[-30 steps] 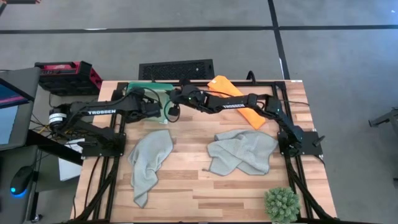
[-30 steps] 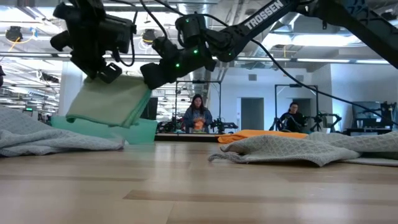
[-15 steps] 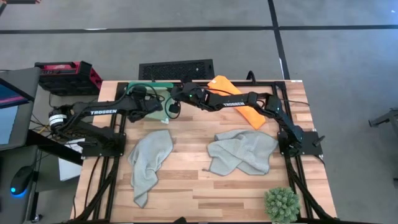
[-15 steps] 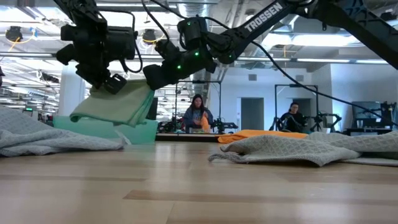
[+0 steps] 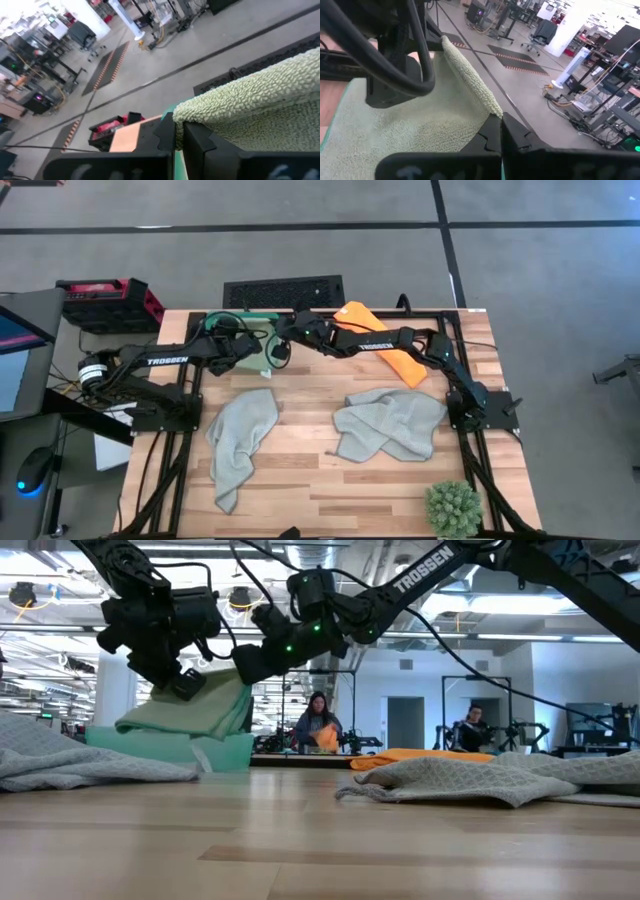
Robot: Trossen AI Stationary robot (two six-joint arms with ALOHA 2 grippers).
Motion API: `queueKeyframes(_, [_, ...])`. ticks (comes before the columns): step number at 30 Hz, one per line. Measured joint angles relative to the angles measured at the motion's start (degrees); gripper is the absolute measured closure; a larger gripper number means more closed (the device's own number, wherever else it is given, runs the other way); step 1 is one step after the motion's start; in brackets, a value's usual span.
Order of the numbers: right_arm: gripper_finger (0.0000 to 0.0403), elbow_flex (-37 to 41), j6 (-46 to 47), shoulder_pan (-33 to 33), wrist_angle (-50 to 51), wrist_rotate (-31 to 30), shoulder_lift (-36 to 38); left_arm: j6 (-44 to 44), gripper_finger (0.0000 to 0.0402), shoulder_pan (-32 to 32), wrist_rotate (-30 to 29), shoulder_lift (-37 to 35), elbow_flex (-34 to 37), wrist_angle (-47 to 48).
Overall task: Fold microfiber towels
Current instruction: Put the folded green towel into the bin
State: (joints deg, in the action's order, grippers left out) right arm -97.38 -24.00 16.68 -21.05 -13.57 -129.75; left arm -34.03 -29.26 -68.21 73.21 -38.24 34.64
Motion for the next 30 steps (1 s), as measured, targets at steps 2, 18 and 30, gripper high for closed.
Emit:
queueKeyframes(2, [0.0392, 0.0, 0.0, 0.1, 0.0, 0.1, 0.0, 0.5, 0.0401, 0.0, -0.9, 0.0, 0.0, -0.3])
queueKeyframes(18, [0.0366, 0.0, 0.1, 0.4, -0.4, 2.3, 0.2, 2.1, 0.0401, -9.6, 2.6, 0.0, 0.3, 0.6])
queueKeyframes(30, [0.0374, 0.0, 0.1, 0.2, -0.4, 2.8, 0.2, 36.1, 0.0401, -11.1, 14.7, 0.0, 0.1, -22.6])
